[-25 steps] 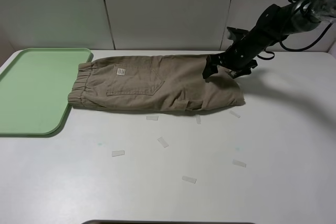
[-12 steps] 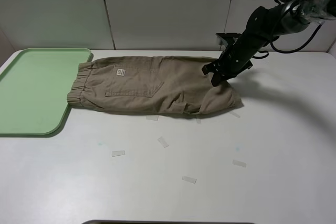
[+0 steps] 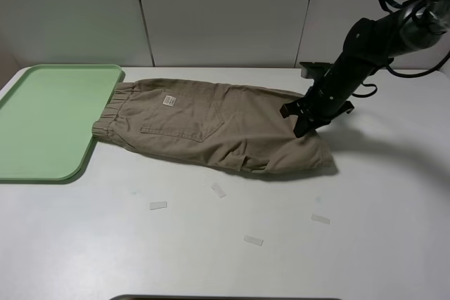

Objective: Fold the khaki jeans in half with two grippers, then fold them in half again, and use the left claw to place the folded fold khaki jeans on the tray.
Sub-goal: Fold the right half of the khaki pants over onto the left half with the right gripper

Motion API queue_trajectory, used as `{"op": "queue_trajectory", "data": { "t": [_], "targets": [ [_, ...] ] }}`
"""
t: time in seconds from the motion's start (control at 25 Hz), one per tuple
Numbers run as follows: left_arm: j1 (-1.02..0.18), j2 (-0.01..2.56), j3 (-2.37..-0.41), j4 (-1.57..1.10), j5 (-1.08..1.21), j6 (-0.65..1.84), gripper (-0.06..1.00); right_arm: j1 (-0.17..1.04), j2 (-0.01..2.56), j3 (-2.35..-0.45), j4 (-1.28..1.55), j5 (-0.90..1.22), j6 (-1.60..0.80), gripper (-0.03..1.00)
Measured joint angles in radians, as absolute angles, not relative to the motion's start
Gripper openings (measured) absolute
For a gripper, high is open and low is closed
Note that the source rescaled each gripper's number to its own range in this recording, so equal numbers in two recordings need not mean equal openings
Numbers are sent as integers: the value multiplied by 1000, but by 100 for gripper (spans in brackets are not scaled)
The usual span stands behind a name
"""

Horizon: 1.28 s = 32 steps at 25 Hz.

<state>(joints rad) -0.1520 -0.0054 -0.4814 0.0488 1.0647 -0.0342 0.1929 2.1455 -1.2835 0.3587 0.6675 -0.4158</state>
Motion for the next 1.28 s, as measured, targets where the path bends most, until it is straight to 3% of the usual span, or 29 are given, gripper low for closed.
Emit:
{"op": "queue_trajectory", "data": {
  "t": [0.32,0.6,0.96,1.28],
  "targets": [
    [-152,-5,-481,49,1065,-34,100,90,1971,-1021,148,650,-416,3],
    [-152,-5,-481,50,1064,-34,100,17,1860,-961,-150,740,-258,3],
    [-152,-5,-481,50,1064,-34,100,166,1790,-1130,-231,932,14,3],
    [-152,-5,-481,72,1066,-34,100,351,1790,-1319,-121,983,125,3]
  ]
}}
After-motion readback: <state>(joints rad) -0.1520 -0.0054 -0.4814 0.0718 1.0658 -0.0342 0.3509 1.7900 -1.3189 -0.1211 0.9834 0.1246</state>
